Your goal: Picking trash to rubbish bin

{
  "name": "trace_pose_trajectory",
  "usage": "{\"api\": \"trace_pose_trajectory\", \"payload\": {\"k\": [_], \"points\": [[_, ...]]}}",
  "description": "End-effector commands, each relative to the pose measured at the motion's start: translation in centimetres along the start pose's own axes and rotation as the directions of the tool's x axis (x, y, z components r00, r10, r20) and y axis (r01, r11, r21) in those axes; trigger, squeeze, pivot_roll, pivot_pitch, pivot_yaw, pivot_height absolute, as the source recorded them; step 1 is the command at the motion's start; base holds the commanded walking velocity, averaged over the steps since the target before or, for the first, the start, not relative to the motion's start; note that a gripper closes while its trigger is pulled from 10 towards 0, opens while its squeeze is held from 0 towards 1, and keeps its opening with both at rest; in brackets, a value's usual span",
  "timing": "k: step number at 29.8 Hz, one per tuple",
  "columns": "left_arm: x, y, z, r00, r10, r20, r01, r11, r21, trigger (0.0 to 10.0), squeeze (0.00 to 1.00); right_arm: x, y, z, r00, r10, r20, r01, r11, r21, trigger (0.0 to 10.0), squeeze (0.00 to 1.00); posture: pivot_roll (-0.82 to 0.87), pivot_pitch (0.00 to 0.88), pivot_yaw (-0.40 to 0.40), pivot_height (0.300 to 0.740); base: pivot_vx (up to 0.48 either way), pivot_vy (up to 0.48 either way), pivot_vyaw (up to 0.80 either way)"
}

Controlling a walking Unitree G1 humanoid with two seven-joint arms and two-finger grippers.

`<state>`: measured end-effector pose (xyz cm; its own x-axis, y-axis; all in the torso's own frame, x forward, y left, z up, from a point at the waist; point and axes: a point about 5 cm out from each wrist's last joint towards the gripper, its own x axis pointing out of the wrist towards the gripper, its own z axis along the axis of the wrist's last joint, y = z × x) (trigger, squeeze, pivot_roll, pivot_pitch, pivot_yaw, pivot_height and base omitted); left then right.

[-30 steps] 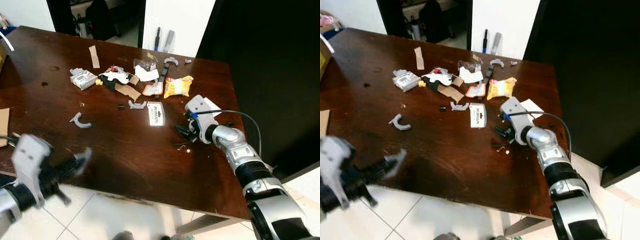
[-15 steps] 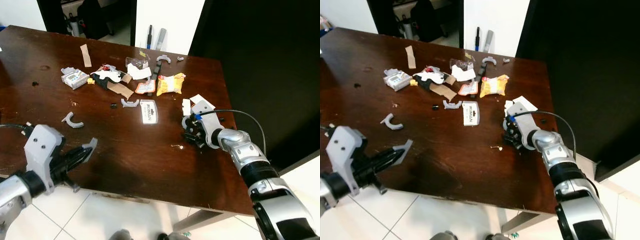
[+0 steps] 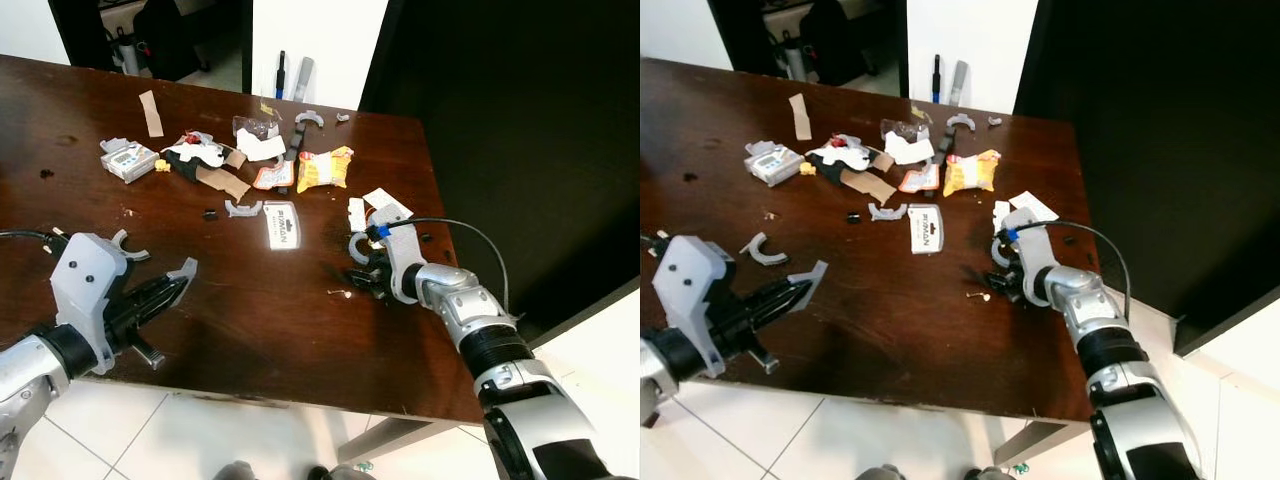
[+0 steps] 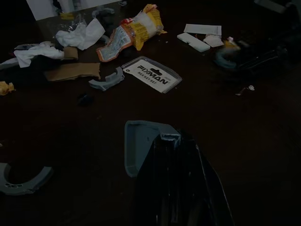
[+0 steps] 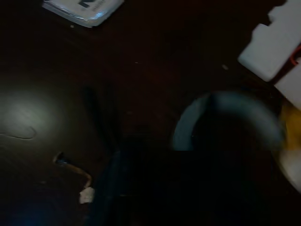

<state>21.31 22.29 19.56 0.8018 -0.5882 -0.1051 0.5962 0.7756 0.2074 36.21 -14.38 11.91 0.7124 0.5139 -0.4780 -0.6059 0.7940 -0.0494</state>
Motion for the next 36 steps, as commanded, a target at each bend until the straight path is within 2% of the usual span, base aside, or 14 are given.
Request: {"api": "trace_pose_trajectory", "payload": {"k": [1, 14, 16, 17, 21, 23, 25, 26, 28, 32, 33, 34, 35, 36], "points": [[0.2, -0.4, 0.1, 1.0, -0.011, 0.0, 0.011, 1.0, 0.017, 10.0, 0.0, 0.2, 0.6, -3.1, 0.993, 0.018, -0.12, -0.013, 0.999, 0.04, 0.0, 0.0, 0.18, 0.153, -0.128, 0.74, 0.0, 0.0, 0.0], [0.4, -0.2, 0.2, 1.0, -0.004, 0.006, 0.004, 1.0, 0.03, 10.0, 0.0, 0.3, 0.8, -2.5, 0.997, 0.018, -0.081, -0.018, 1.0, -0.001, 0.0, 0.0, 0.19, 0.15, -0.127, 0.74, 0.0, 0.0, 0.0], [0.8, -0.1, 0.6, 1.0, 0.005, 0.031, -0.006, 0.999, 0.038, 10.0, 0.0, 0.1, 2.0, -0.8, 0.988, 0.139, 0.06, -0.138, 0.99, -0.023, 0.0, 0.0, 0.19, 0.147, -0.126, 0.74, 0.0, 0.0, 0.0], [0.8, -0.1, 0.6, 1.0, 0.005, 0.031, -0.006, 0.999, 0.038, 10.0, 0.0, 0.1, 2.0, -0.8, 0.988, 0.139, 0.06, -0.138, 0.99, -0.023, 0.0, 0.0, 0.19, 0.147, -0.126, 0.74, 0.0, 0.0, 0.0], [1.7, 0.4, 1.5, 0.993, 0.054, 0.109, -0.058, 0.998, 0.031, 10.0, 0.0, -0.8, 3.7, 2.3, 0.897, 0.303, 0.321, -0.333, 0.942, 0.041, 0.0, 0.0, 0.19, 0.147, -0.126, 0.74, 0.0, 0.0, 0.0], [2.0, 0.5, 1.8, 0.99, 0.066, 0.128, -0.07, 0.997, 0.029, 10.0, 0.0, -1.1, 3.8, 2.9, 0.874, 0.315, 0.369, -0.36, 0.931, 0.056, 0.0, 0.0, 0.19, 0.142, -0.124, 0.74, 0.0, 0.0, 0.0], [2.8, 0.6, 2.5, 0.98, 0.09, 0.178, -0.095, 0.995, 0.02, 10.0, 0.0, -1.6, 4.0, 4.4, 0.816, 0.316, 0.484, -0.412, 0.905, 0.103, 0.0, 0.0, 0.19, 0.142, -0.124, 0.74, 0.0, 0.0, 0.0], [2.8, 0.6, 2.5, 0.98, 0.09, 0.178, -0.095, 0.995, 0.02, 10.0, 0.0, -1.6, 4.0, 4.4, 0.816, 0.316, 0.484, -0.412, 0.905, 0.103, 0.0, 0.0, 0.19, 0.142, -0.124, 0.74, 0.0, 0.0, 0.0], [3.6, 0.6, 3.2, 0.968, 0.108, 0.227, -0.112, 0.994, 0.005, 10.0, 0.0, -2.1, 3.5, 5.8, 0.771, 0.274, 0.576, -0.427, 0.892, 0.147, 0.0, 0.0, 0.19, 0.136, -0.121, 0.74, 0.0, 0.0, 0.0], [4.3, 0.7, 3.8, 0.956, 0.122, 0.266, -0.124, 0.992, -0.011, 10.0, 0.0, -2.4, 2.9, 6.9, 0.741, 0.224, 0.633, -0.42, 0.891, 0.175, 0.0, 0.0, 0.19, 0.132, -0.118, 0.74, 0.0, 0.0, 0.0], [4.7, 0.5, 4.0, 0.954, 0.114, 0.278, -0.114, 0.993, -0.017, 10.0, 0.0, -2.2, 2.2, 6.8, 0.783, 0.165, 0.599, -0.318, 0.935, 0.158, 0.7, 0.0, 0.18, 0.13, -0.115, 0.74, 0.0, 0.0, 0.0], [4.7, 0.5, 4.0, 0.954, 0.114, 0.278, -0.114, 0.993, -0.017, 10.0, 0.0, -2.2, 2.2, 6.8, 0.783, 0.165, 0.599, -0.318, 0.935, 0.158, 0.7, 0.0, 0.18, 0.13, -0.115, 0.74, 0.0, 0.0, 0.0], [4.9, 0.3, 4.0, 0.954, 0.106, 0.279, -0.105, 0.994, -0.017, 10.0, 0.0, -1.8, 1.8, 6.6, 0.818, 0.127, 0.561, -0.247, 0.958, 0.143, 4.3, 0.0, 0.18, 0.13, -0.115, 0.74, 0.0, 0.0, 0.0], [5.1, 0.1, 4.0, 0.955, 0.098, 0.279, -0.097, 0.995, -0.019, 10.0, 0.0, -1.5, 1.2, 6.2, 0.855, 0.074, 0.513, -0.166, 0.977, 0.136, 10.0, 0.0, 0.18, 0.13, -0.115, 0.74, 0.0, 0.0, 0.0]]}}
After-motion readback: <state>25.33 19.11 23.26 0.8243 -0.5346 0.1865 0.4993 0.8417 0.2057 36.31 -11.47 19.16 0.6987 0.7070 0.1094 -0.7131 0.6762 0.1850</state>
